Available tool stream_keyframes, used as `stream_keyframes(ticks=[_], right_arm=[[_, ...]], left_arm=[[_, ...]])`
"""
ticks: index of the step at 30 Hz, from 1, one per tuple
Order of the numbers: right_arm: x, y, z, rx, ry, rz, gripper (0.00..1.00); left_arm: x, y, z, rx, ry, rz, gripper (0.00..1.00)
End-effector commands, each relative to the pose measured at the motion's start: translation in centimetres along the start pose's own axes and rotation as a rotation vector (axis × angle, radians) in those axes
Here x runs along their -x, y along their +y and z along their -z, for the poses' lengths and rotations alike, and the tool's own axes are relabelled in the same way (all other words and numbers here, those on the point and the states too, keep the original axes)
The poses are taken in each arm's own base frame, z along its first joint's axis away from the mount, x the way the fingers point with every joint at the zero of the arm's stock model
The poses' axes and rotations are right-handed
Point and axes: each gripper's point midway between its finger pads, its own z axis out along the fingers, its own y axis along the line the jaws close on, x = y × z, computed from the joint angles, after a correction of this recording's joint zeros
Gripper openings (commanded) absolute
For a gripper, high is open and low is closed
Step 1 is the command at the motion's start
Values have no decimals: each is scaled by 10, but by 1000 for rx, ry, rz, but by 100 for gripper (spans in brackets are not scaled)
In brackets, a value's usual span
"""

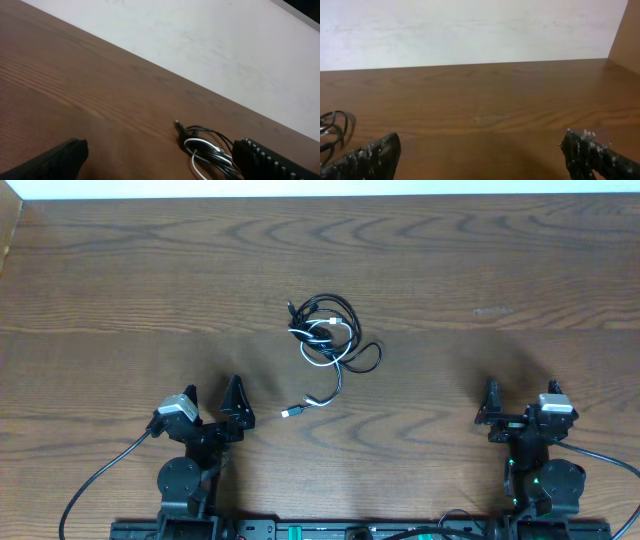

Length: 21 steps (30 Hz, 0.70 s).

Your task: Untangle cables

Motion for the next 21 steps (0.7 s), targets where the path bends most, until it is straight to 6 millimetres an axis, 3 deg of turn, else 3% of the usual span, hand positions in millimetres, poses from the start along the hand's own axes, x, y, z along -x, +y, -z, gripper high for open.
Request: stream_keyframes(ticks=[1, 5, 12, 18, 21], right_arm=[[0, 0, 0, 3, 1, -63, 99], [0, 0, 0, 3, 1, -64, 99], [-1, 2, 0, 11, 2, -64, 99], [4, 21, 2, 121, 0, -94, 99], [22, 32, 8, 189, -22, -132, 99]], left_arm=[[-10, 9, 0, 36, 37, -10, 98], [11, -4, 4, 5, -5, 44, 98], [90, -50, 32, -112, -154, 42, 98], [134, -82, 56, -166, -143, 24, 98], [147, -97, 61, -184, -96, -32, 98]])
